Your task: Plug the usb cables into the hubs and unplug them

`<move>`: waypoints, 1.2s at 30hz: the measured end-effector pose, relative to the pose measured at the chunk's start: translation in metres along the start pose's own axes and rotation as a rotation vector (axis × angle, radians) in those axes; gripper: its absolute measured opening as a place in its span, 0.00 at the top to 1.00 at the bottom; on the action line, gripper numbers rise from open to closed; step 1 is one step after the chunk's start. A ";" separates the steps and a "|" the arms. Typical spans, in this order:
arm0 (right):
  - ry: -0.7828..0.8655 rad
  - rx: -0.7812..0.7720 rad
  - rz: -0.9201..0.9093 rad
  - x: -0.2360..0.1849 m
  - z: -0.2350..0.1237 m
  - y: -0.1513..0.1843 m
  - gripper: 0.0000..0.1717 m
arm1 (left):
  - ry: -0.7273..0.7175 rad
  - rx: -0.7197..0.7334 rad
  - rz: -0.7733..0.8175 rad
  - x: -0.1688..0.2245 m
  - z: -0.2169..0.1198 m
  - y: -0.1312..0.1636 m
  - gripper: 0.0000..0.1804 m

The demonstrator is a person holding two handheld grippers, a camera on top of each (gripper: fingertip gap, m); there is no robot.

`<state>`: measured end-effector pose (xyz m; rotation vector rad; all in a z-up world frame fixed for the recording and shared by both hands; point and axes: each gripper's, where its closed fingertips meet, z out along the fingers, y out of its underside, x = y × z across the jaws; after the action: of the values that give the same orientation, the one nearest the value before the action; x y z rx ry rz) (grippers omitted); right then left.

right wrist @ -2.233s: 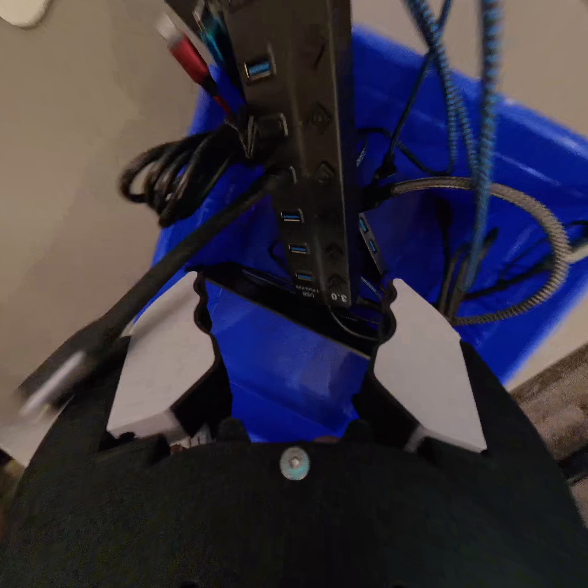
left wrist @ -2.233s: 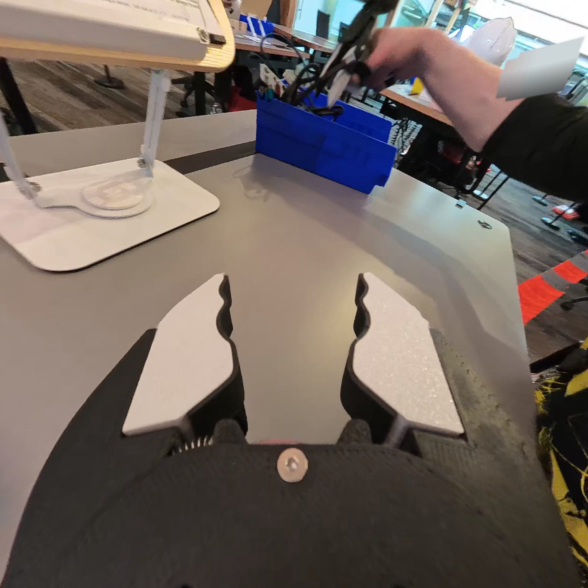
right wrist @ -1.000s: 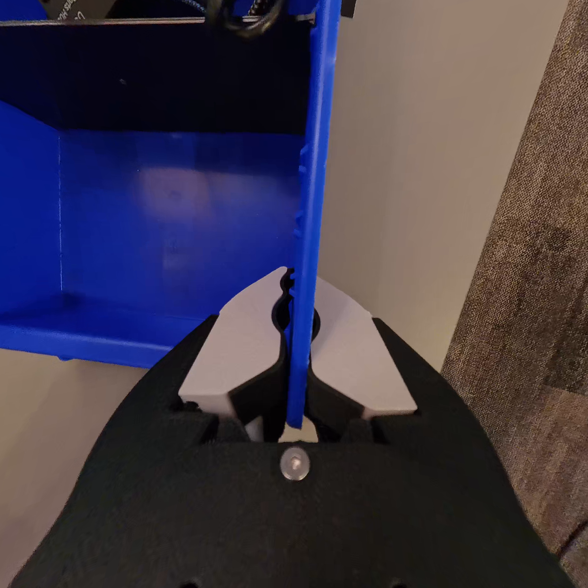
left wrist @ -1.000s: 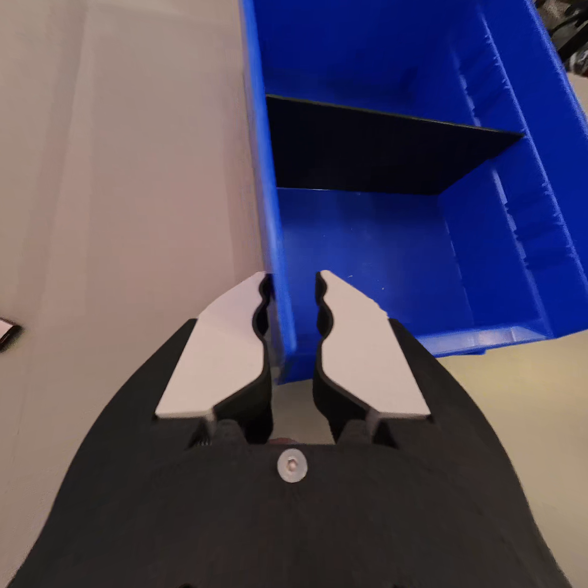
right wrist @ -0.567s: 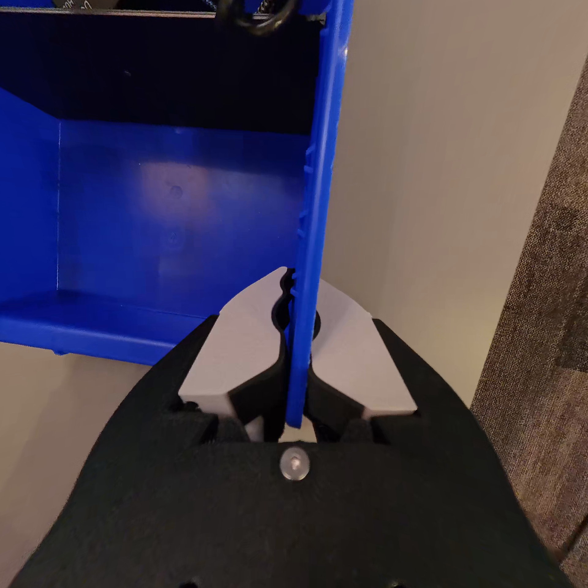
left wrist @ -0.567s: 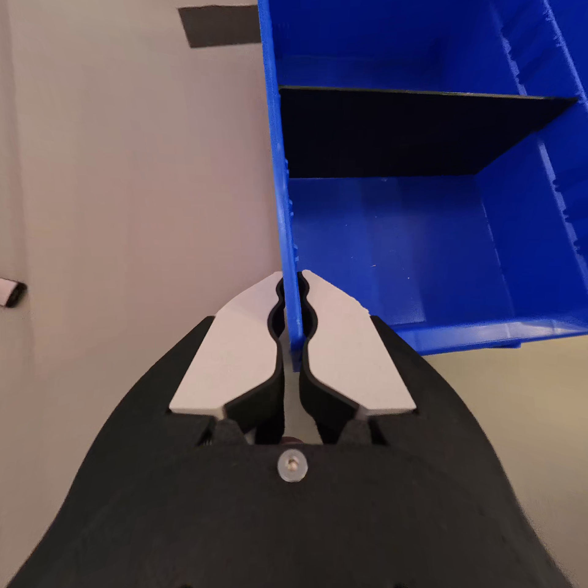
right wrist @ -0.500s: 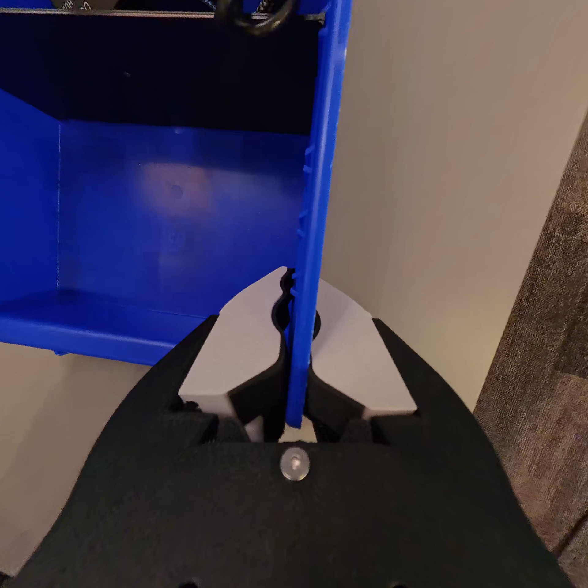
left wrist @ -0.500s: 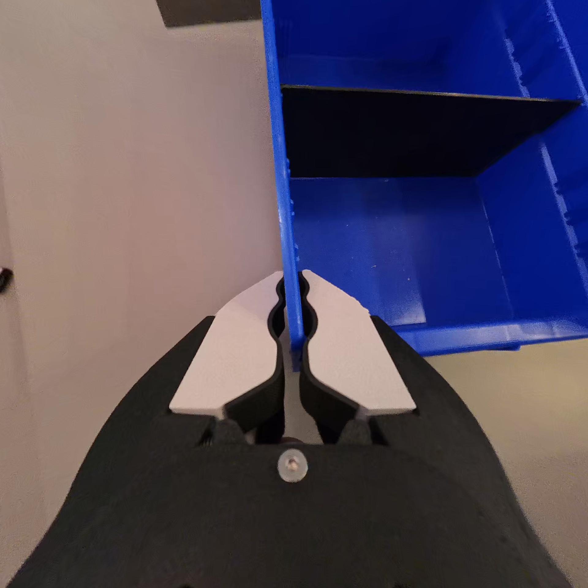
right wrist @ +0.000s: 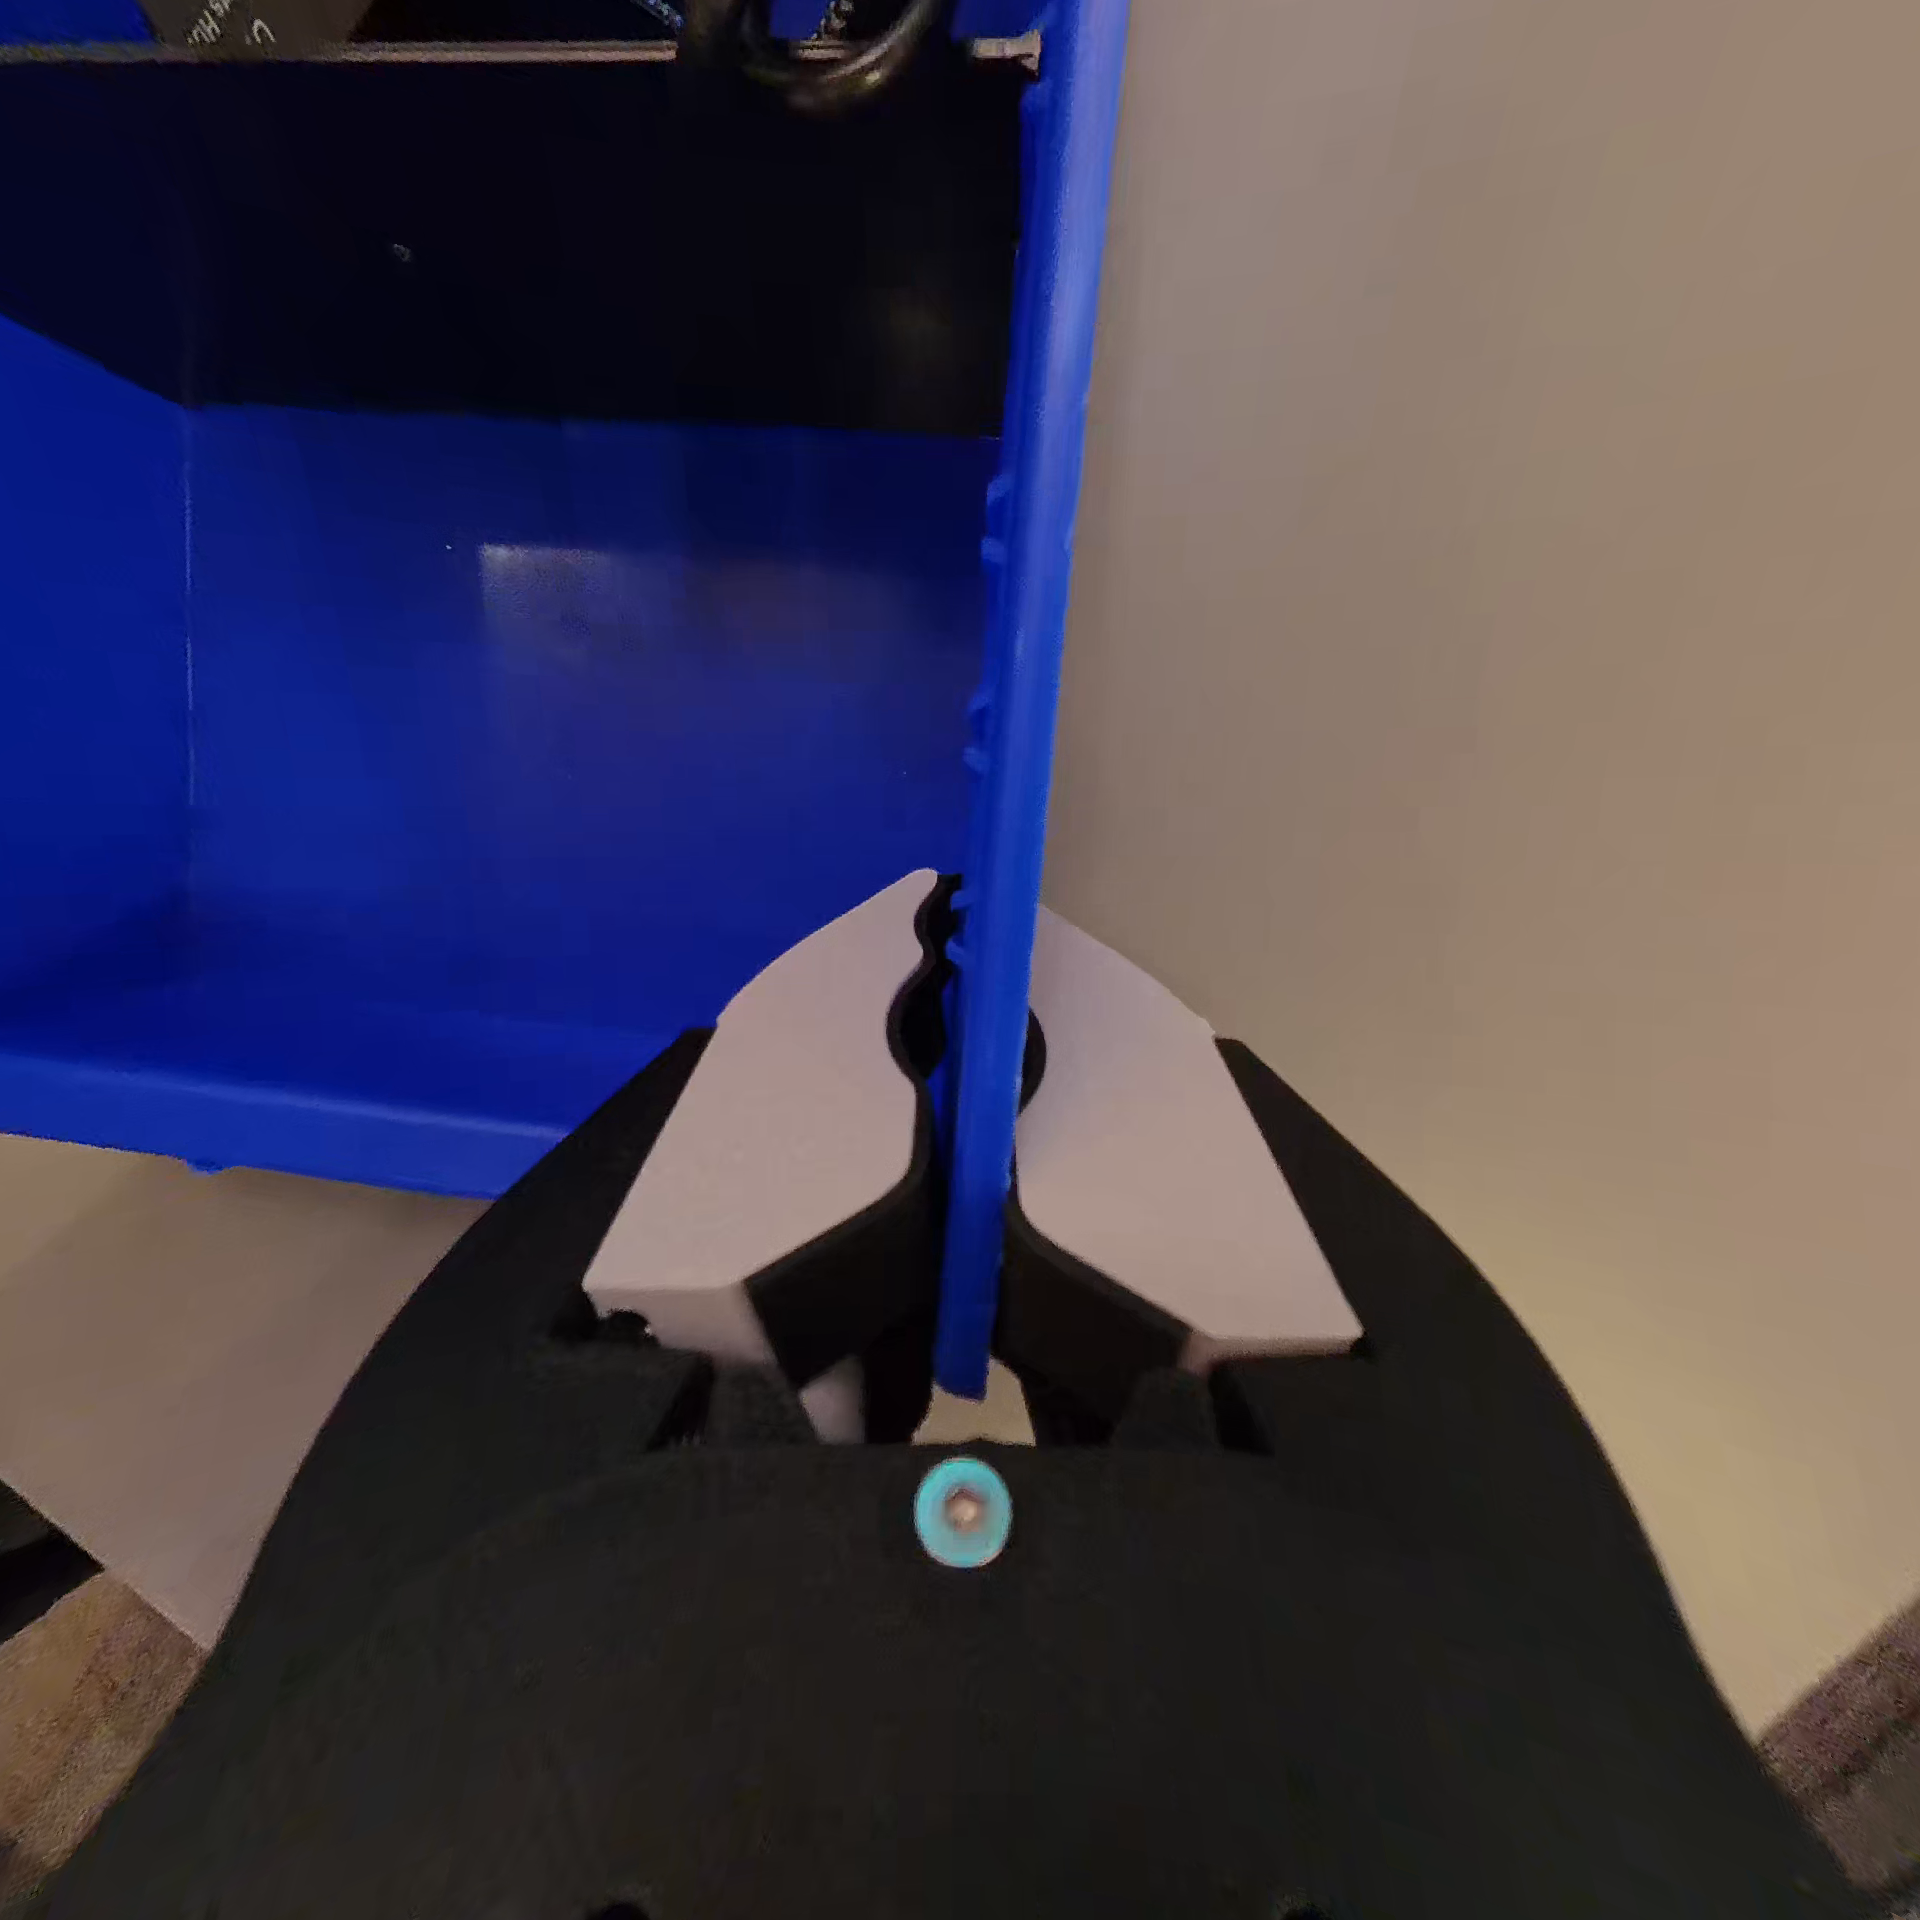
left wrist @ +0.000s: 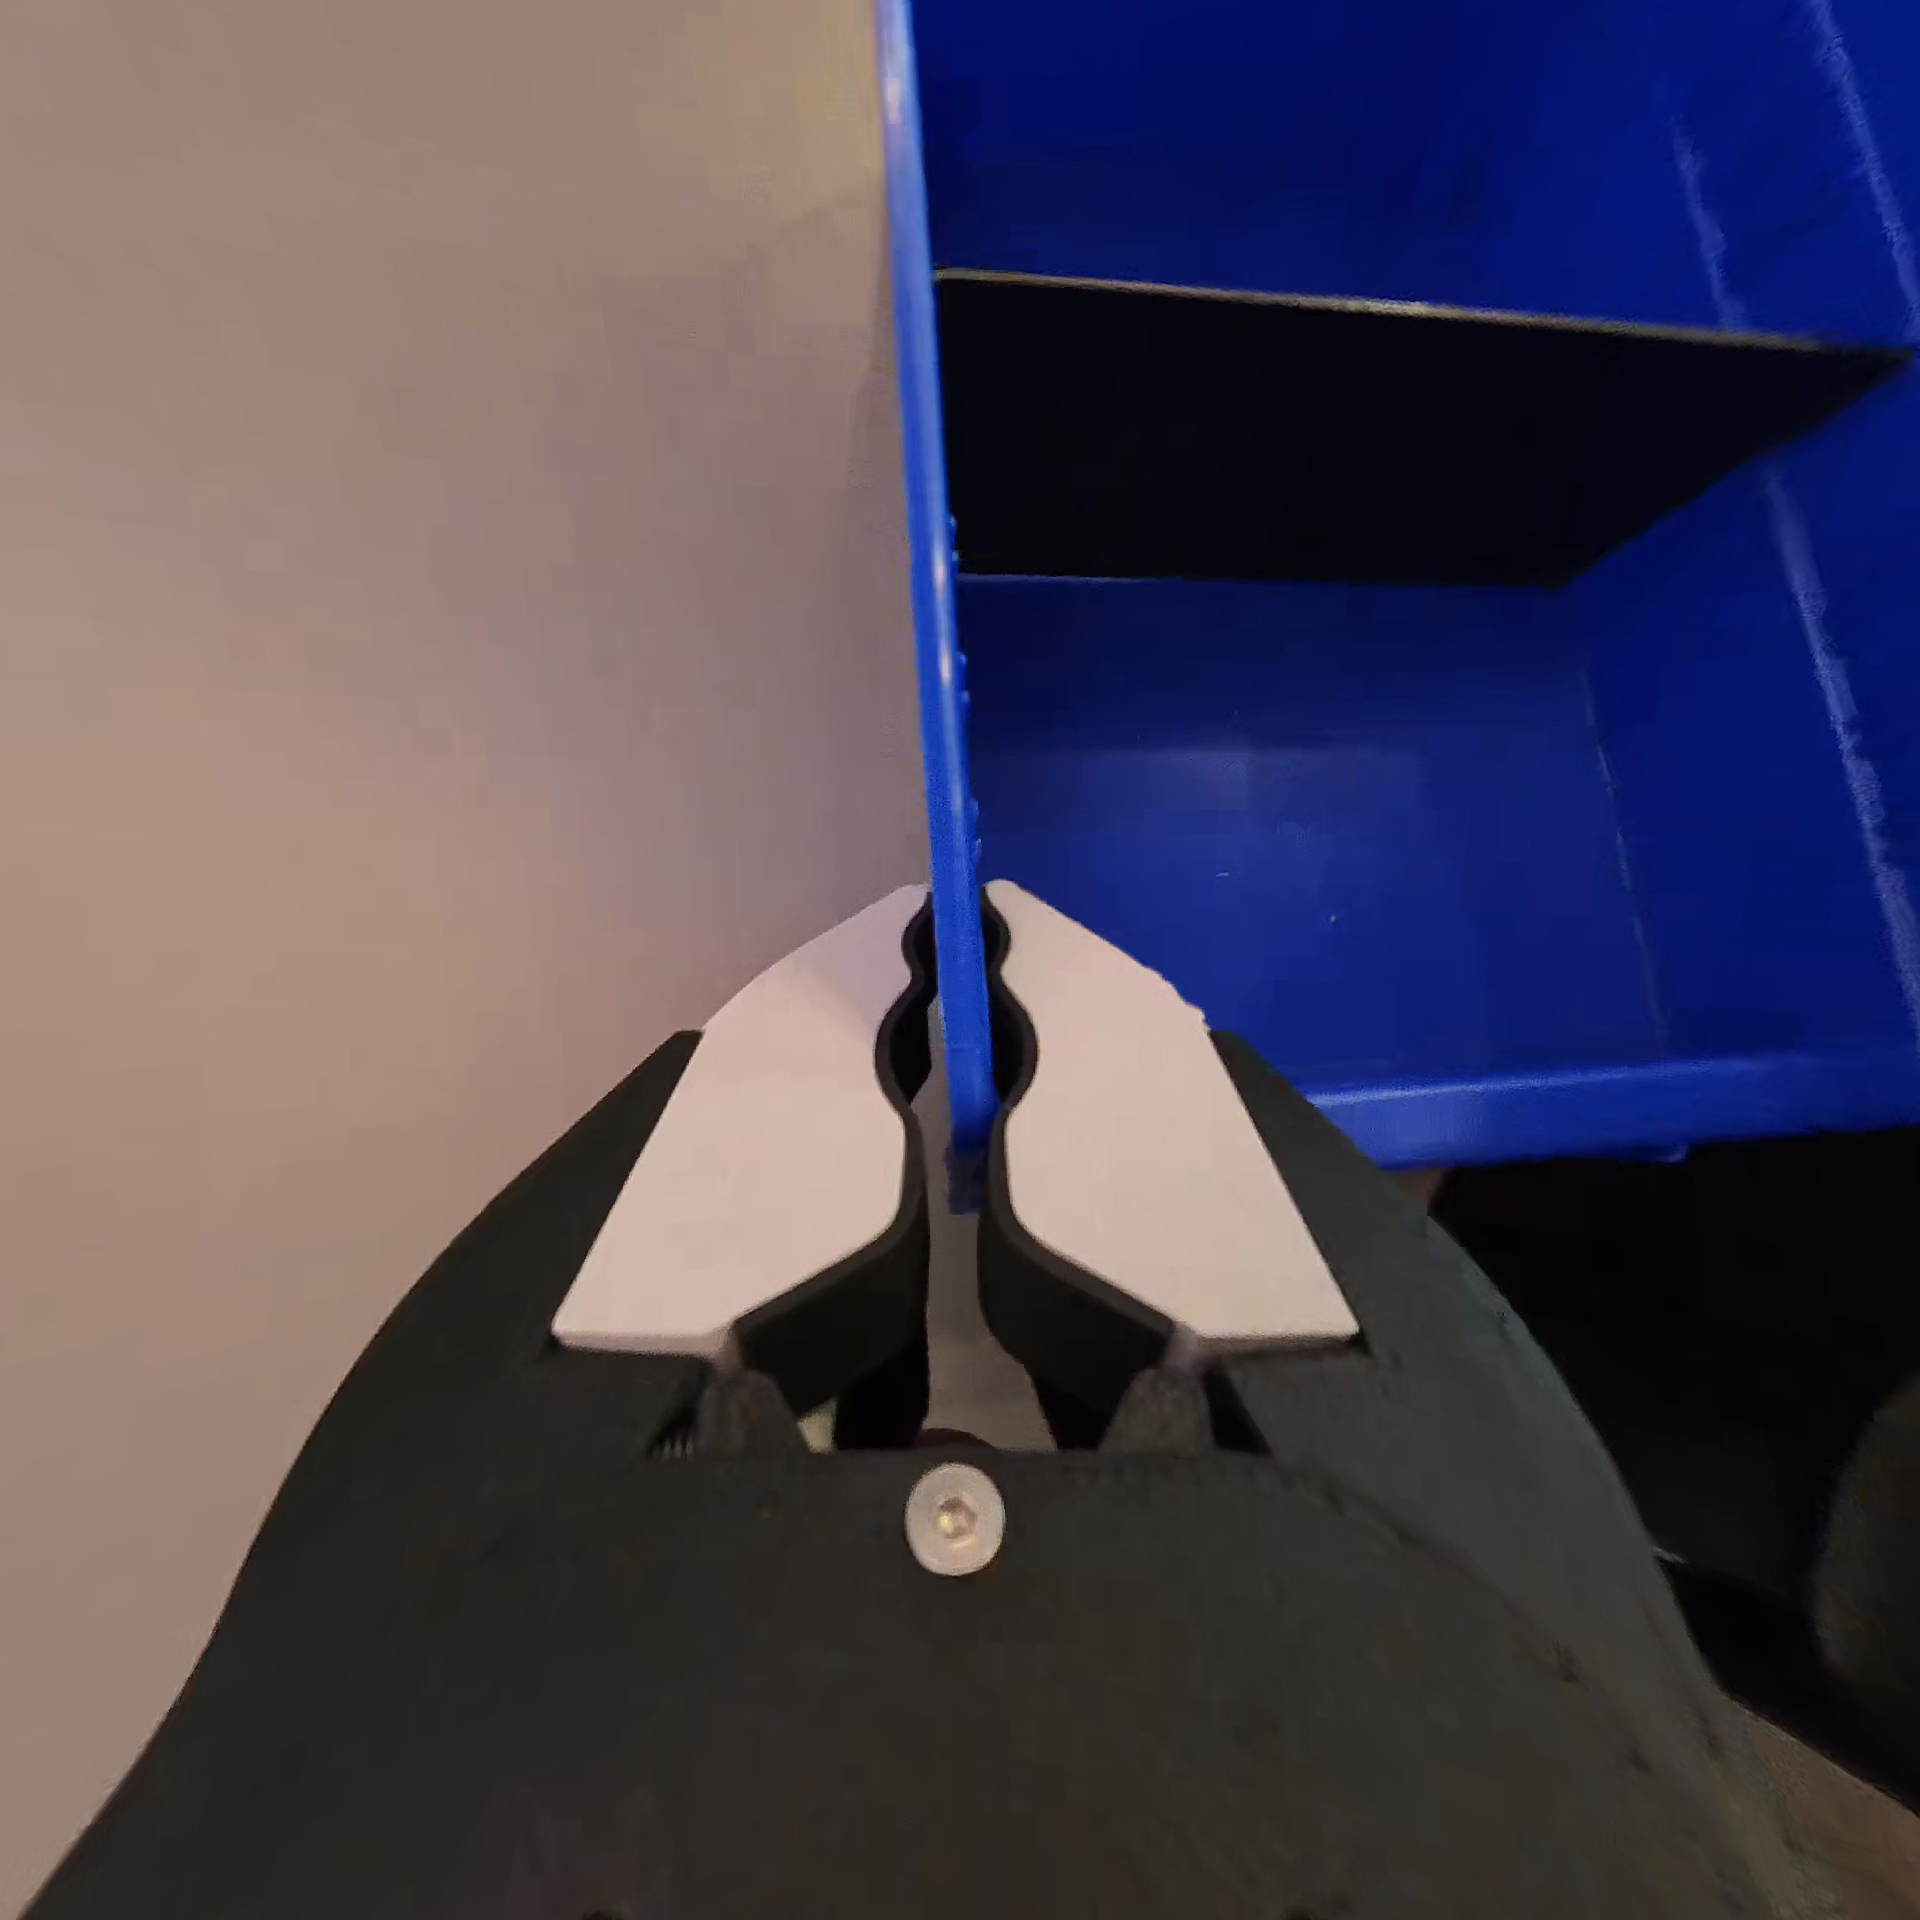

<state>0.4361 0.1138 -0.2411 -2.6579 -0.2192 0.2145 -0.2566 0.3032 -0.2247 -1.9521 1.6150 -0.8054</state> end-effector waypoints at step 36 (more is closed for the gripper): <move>-0.268 -0.022 -0.381 -0.335 0.001 -0.100 0.63 | -0.130 -0.127 0.489 0.080 0.110 -0.198 0.84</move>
<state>0.0970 0.1386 -0.1575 -2.5402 -0.8069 0.4425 -0.0300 0.2613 -0.1563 -1.5435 1.9838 -0.3817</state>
